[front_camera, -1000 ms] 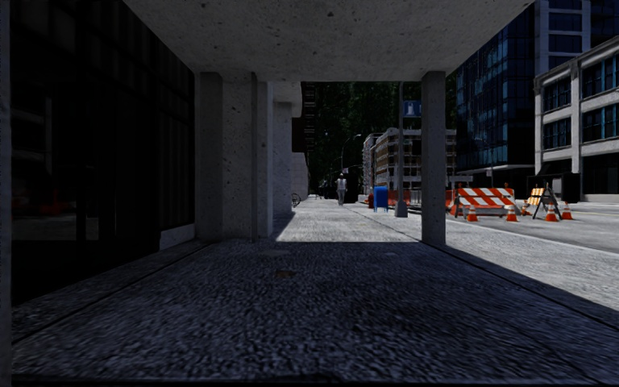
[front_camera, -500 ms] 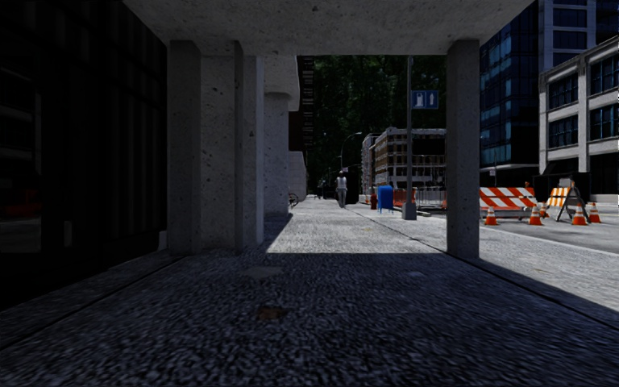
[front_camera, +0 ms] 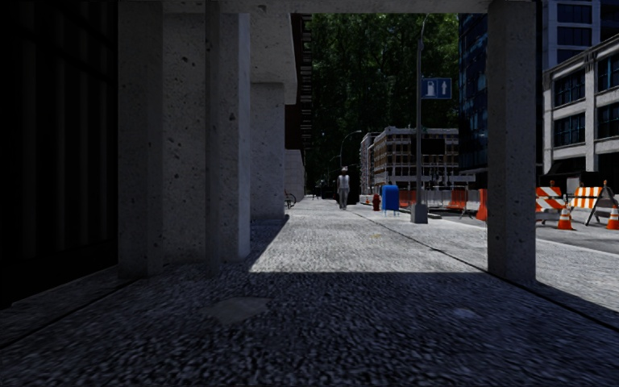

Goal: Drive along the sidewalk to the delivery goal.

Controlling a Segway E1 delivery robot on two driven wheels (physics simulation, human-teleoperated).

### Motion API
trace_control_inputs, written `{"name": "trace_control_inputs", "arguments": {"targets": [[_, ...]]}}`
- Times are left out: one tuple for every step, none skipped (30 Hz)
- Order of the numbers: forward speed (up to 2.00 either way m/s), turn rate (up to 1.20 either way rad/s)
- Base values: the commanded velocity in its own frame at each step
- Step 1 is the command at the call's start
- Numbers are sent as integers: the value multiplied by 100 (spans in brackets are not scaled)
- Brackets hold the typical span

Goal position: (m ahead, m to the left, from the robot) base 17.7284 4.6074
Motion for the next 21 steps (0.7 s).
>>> {"name": "trace_control_inputs", "arguments": {"targets": [[200,0],[200,0],[200,0],[200,0],[200,0],[200,0],[200,0],[200,0],[200,0],[200,0],[200,0],[200,0],[200,0],[200,0],[200,0],[200,0],[200,0],[200,0],[200,0],[200,0],[200,0]]}}
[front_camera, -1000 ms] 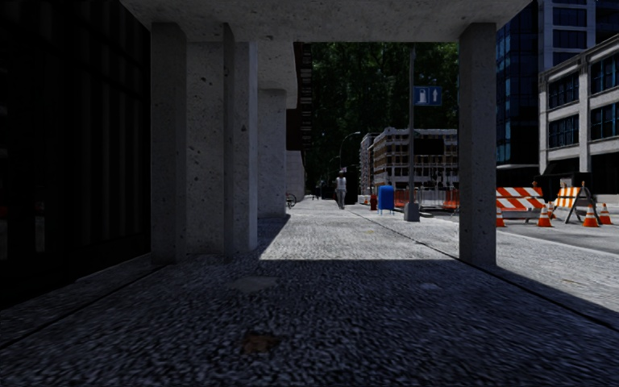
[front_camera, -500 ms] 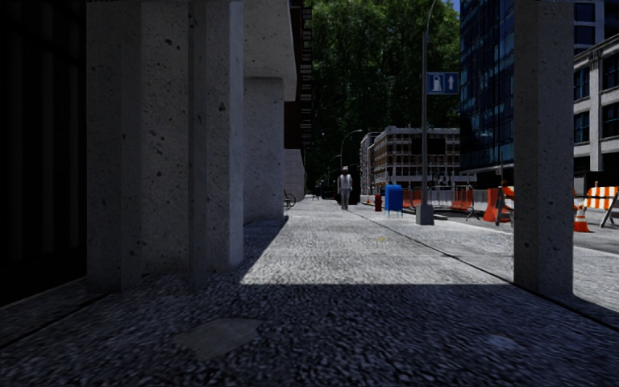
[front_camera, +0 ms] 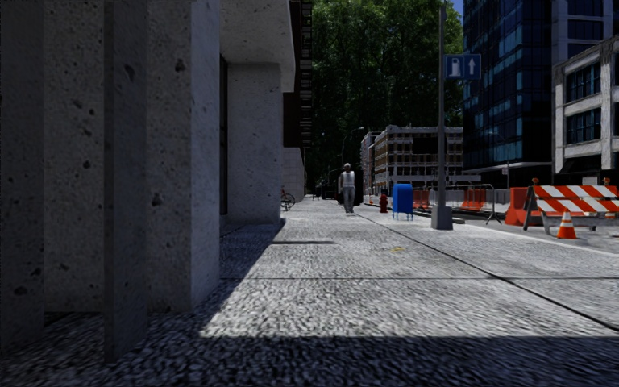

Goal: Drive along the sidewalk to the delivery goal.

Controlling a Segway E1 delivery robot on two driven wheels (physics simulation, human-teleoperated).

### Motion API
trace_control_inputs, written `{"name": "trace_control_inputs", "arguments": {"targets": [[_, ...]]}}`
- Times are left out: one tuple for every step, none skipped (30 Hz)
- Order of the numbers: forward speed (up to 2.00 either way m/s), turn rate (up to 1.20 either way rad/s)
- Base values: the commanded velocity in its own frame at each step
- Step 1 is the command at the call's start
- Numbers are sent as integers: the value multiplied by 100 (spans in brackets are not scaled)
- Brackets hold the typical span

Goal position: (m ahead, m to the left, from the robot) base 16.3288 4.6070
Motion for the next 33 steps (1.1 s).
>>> {"name": "trace_control_inputs", "arguments": {"targets": [[200,0],[200,0],[200,0],[200,0],[200,0],[200,0],[200,0],[200,0],[200,0],[200,0],[200,0],[200,0],[200,0],[200,0],[200,0],[200,0],[200,0],[200,0],[200,0],[200,0],[200,0],[200,0],[200,0],[200,0],[200,0],[200,0],[200,0],[200,0],[200,0],[200,0],[200,0],[200,0],[200,0]]}}
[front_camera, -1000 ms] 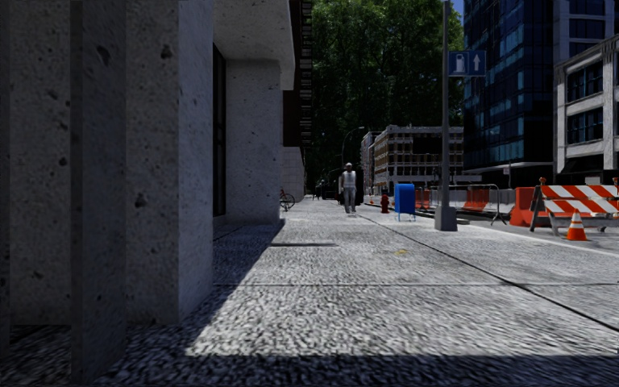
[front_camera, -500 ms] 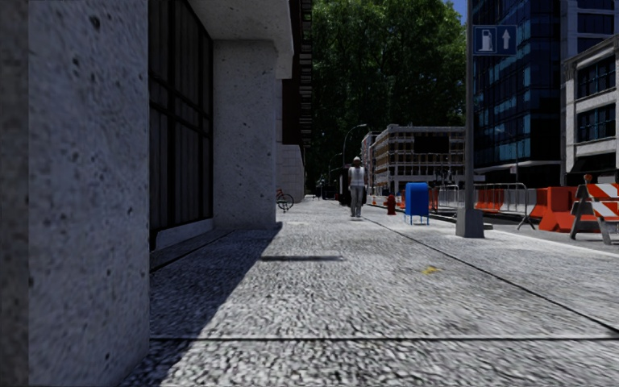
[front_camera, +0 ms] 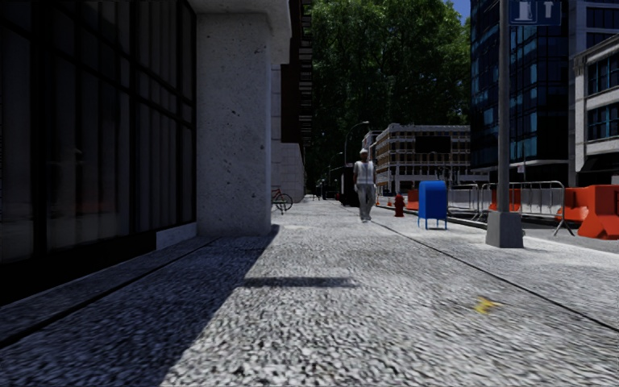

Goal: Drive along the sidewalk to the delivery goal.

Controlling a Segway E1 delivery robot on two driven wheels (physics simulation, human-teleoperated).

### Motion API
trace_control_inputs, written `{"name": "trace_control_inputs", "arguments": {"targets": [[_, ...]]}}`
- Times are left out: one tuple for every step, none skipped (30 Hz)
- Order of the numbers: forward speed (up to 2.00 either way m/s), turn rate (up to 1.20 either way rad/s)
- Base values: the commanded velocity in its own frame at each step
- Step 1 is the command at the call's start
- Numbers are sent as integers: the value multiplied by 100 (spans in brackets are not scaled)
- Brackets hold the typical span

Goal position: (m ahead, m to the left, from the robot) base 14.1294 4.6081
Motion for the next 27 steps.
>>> {"name": "trace_control_inputs", "arguments": {"targets": [[200,0],[200,0],[200,0],[200,0],[200,0],[200,0],[200,0],[200,0],[200,0],[200,0],[200,0],[200,0],[200,0],[200,0],[200,0],[200,0],[200,0],[200,0],[200,0],[200,0],[200,0],[200,0],[200,0],[200,0],[200,0],[200,0],[200,0]]}}
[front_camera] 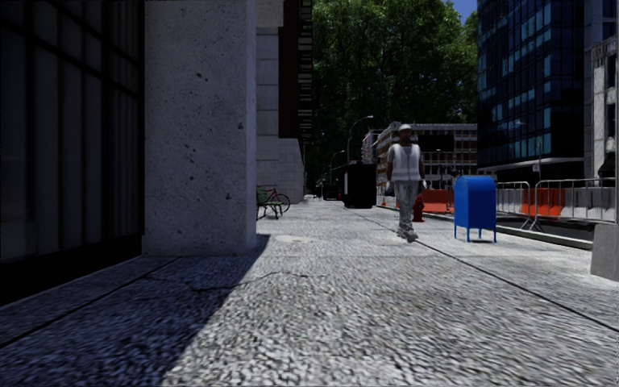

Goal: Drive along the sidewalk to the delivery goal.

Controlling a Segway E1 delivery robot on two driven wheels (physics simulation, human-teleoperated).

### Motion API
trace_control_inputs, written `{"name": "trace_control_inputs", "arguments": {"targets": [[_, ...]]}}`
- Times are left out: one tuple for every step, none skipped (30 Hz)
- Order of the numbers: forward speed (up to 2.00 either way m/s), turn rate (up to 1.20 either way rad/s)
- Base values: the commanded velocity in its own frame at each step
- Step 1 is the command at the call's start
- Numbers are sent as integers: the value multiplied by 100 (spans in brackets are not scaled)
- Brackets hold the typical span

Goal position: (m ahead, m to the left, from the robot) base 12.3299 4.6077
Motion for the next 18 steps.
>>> {"name": "trace_control_inputs", "arguments": {"targets": [[200,0],[200,0],[200,0],[200,0],[200,0],[200,0],[200,0],[200,0],[200,0],[200,0],[200,0],[200,0],[200,0],[200,0],[200,0],[200,0],[200,0],[200,0]]}}
